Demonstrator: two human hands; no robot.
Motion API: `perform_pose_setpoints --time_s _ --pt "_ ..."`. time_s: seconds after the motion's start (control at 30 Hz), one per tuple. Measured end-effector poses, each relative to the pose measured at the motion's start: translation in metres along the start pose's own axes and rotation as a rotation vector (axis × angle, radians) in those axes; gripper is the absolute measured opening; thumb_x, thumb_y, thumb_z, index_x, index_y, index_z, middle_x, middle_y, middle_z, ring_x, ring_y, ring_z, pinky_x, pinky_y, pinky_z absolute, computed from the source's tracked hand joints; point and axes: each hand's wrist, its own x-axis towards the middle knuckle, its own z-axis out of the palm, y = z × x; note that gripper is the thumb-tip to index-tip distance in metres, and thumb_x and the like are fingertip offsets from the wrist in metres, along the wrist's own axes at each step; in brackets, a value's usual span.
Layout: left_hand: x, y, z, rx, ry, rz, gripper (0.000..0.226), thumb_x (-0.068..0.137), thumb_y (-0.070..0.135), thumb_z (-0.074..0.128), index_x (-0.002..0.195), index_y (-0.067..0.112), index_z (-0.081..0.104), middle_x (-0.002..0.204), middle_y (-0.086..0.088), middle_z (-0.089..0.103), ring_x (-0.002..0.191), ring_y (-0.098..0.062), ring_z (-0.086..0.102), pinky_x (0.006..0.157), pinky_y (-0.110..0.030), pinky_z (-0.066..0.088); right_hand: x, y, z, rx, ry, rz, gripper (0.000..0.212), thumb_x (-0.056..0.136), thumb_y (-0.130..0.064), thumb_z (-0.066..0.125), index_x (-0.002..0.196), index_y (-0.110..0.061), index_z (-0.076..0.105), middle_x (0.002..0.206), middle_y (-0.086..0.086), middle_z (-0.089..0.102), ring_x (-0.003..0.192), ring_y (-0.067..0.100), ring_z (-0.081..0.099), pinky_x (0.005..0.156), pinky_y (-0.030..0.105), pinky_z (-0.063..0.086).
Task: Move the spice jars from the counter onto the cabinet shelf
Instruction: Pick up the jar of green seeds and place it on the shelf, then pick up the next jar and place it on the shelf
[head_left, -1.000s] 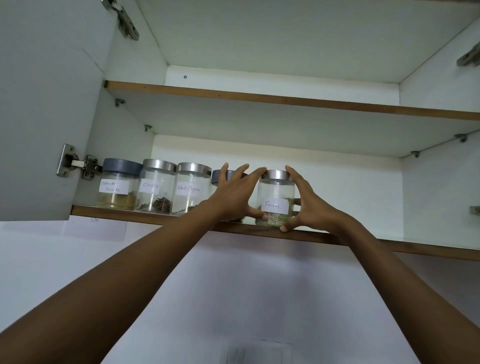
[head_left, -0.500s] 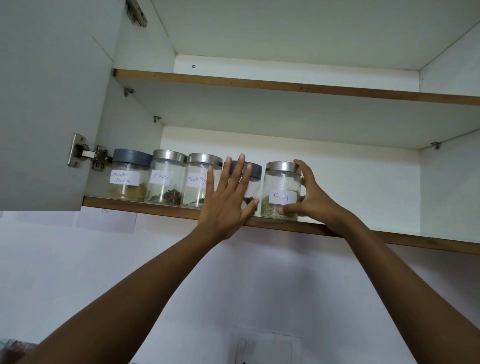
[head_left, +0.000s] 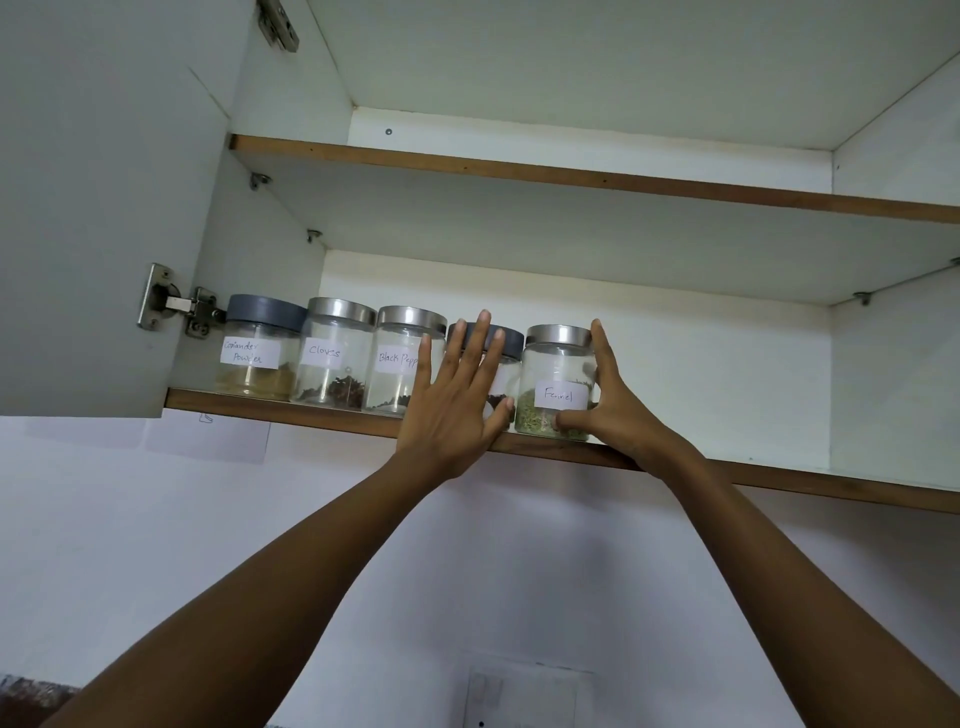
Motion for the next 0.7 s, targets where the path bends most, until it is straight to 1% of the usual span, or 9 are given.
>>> perform_pose_setpoints --time_s 0.07,0.17,0.23,0.3,0.33,0.4,0.47,0.57,0.7 --pt "-0.001 0.001 0.000 -0.007 0.001 -0.007 0.069 0.092 0.054 0.012 0.147 0.020 -0.013 0.156 -0.001 -0.017 0.144 -0.021 -0.015 0.116 -0.048 -0.008 -0.004 -0.001 0.000 0.001 0.014 0.014 0.115 0.076 -0.004 0.071 0.144 -0.038 -0.015 0.138 -0.019 0.016 0.121 0.013 0.044 0.099 0.030 0.041" --pt "-0.007 0.001 -0.004 -0.007 0.017 0.024 0.070 0.092 0.054 0.014 0.148 0.020 -0.010 0.157 -0.004 -0.014 0.144 -0.022 -0.014 0.114 -0.047 -0.012 -0.020 -0.006 0.002 -0.039 0.189 -0.005 0.108 0.076 -0.011 0.074 0.147 -0.033 -0.005 0.152 -0.005 0.011 0.133 0.020 0.034 0.106 0.038 0.036" --pt "-0.024 0.005 -0.011 -0.025 0.045 0.066 0.069 0.092 0.050 0.024 0.150 0.020 0.003 0.159 -0.008 0.000 0.145 -0.026 -0.003 0.113 -0.049 -0.011 -0.043 -0.010 0.009 -0.104 0.326 -0.067 0.086 0.078 -0.012 0.072 0.145 -0.026 0.021 0.146 0.002 0.025 0.126 0.021 0.040 0.100 0.027 0.039" --pt "-0.052 0.015 -0.019 -0.094 0.130 0.089 0.061 0.089 0.041 0.038 0.145 0.018 0.029 0.155 -0.011 0.023 0.143 -0.029 0.015 0.112 -0.053 -0.002 -0.071 -0.012 0.017 -0.221 0.470 -0.198 0.049 0.078 -0.011 0.067 0.124 -0.015 0.053 0.124 0.004 0.048 0.107 0.023 0.054 0.085 0.018 0.043" --pt "-0.069 0.022 -0.022 -0.143 0.174 0.098 0.054 0.088 0.035 0.043 0.138 0.016 0.040 0.149 -0.010 0.035 0.140 -0.029 0.025 0.113 -0.053 0.005 -0.085 -0.012 0.021 -0.286 0.501 -0.250 0.033 0.076 -0.011 0.063 0.109 -0.010 0.062 0.111 0.005 0.056 0.097 0.024 0.058 0.081 0.023 0.046" --pt "-0.107 0.040 -0.027 -0.263 0.207 0.120 0.036 0.087 0.023 0.050 0.120 0.014 0.058 0.130 -0.006 0.056 0.127 -0.024 0.044 0.112 -0.048 0.017 -0.121 -0.012 0.033 -0.355 0.445 -0.292 0.016 0.074 -0.009 0.061 0.089 -0.006 0.067 0.092 0.007 0.063 0.084 0.023 0.061 0.077 0.038 0.050" --pt "-0.144 0.060 -0.034 -0.396 0.161 0.147 0.024 0.088 0.018 0.050 0.106 0.013 0.065 0.112 -0.002 0.065 0.110 -0.021 0.057 0.107 -0.042 0.027 -0.159 -0.013 0.045 -0.388 0.342 -0.265 0.009 0.077 -0.012 0.062 0.083 -0.008 0.068 0.086 0.004 0.066 0.081 0.020 0.061 0.077 0.043 0.050" --pt "-0.200 0.087 -0.048 -0.573 0.017 0.132 0.025 0.089 0.021 0.046 0.098 0.013 0.068 0.099 -0.002 0.070 0.097 -0.021 0.062 0.095 -0.034 0.038 -0.216 -0.013 0.063 -0.410 0.211 -0.197 0.010 0.080 -0.015 0.062 0.083 -0.009 0.069 0.085 0.002 0.069 0.081 0.017 0.061 0.079 0.041 0.050" --pt "-0.277 0.111 -0.059 -0.728 -0.200 0.072 0.028 0.089 0.024 0.043 0.095 0.011 0.067 0.095 -0.004 0.069 0.092 -0.021 0.059 0.084 -0.028 0.038 -0.290 0.004 0.087 -0.355 0.036 -0.022 0.009 0.077 -0.017 0.065 0.081 -0.010 0.070 0.084 0.001 0.069 0.082 0.016 0.060 0.079 0.037 0.047"
